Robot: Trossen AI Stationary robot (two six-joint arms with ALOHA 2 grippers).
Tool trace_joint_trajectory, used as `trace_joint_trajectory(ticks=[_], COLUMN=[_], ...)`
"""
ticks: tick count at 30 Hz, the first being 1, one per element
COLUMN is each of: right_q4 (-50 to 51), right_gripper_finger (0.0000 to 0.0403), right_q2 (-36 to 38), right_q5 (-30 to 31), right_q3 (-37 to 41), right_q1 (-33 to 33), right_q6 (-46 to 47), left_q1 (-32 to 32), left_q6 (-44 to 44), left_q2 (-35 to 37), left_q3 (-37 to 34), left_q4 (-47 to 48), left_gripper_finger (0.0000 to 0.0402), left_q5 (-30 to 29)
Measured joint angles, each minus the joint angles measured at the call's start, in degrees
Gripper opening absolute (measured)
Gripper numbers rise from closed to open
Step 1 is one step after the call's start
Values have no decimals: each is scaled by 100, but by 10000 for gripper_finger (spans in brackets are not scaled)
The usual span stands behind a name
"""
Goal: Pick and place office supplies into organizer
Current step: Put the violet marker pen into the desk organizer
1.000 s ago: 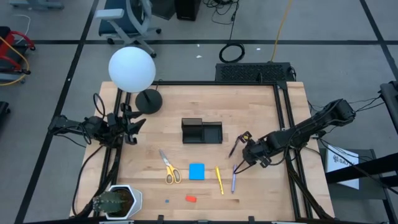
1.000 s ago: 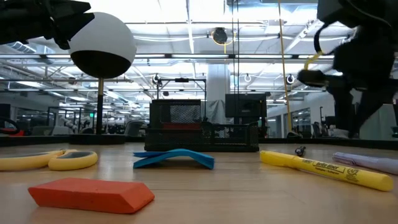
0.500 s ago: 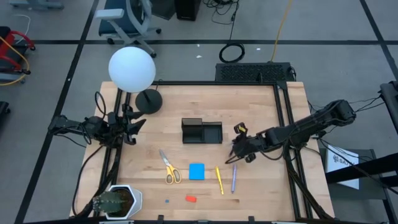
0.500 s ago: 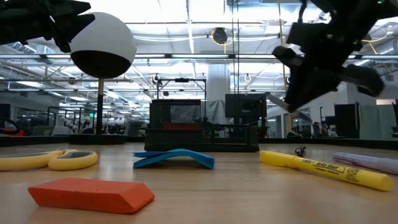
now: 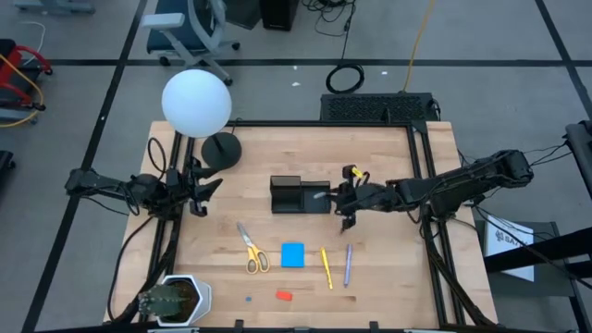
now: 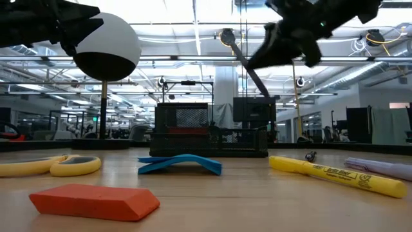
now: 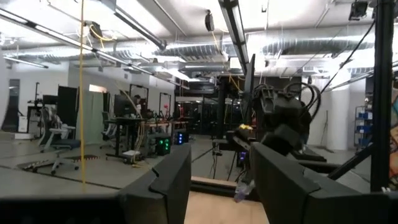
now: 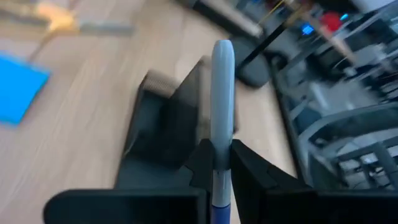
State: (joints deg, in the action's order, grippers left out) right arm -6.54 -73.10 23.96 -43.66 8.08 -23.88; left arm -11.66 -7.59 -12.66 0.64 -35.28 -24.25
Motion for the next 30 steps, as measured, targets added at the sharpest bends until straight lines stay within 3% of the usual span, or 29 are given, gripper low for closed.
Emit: trace_joint_trajectory(ticks=[12,17,30], right_q4=[-2424,-2920,-3581], right_gripper_finger=[26,25,26], right_q2=[46,46,46], right_q5=[-730,-1389,-1699], right_q3=[0,0,0], right_q1=[-240,-358,-392], right_q6=[-152,201,424], left_q1=[1,2,188], left_q6=[-256,-235,-632], left_q2=[-1266,-2118,-4784], left_q3=[162,730,2499], left_q4=[-679,-633,-590], left_gripper_finger=[170,170,170], left_q5=[4,147,153])
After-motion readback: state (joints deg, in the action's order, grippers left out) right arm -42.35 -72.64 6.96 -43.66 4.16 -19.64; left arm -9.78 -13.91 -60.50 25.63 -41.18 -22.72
